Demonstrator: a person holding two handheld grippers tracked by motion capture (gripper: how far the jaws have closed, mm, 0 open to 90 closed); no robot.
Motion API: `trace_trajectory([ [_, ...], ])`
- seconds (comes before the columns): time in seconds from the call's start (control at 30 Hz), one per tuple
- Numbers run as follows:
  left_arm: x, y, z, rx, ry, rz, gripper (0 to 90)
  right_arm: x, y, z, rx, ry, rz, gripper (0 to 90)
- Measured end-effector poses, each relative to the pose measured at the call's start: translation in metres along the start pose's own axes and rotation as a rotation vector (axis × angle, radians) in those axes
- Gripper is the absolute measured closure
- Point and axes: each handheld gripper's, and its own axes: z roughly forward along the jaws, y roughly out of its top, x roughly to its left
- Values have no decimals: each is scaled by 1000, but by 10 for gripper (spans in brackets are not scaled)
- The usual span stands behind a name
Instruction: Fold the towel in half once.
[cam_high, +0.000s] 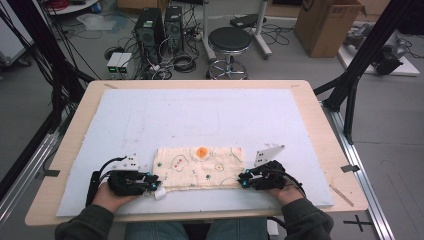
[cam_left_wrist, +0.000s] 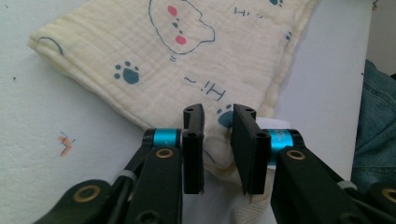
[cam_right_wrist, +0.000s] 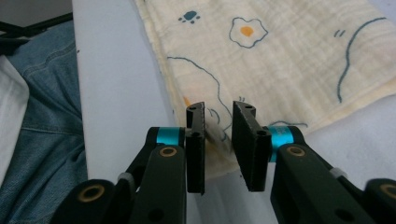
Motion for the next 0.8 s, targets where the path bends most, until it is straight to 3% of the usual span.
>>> trace_trajectory([
  [0.2,-2,2,-1,-10,13,22,844,0,1,-3,-15,-18,6,833],
  [0.6,-7,6,-14,-96,-3,27,862,3,3,-18,-93,-32,10,845],
  [0.8,-12,2,-11,-42,-39,40,862,6,-3,-16,-56,-8,18,842],
])
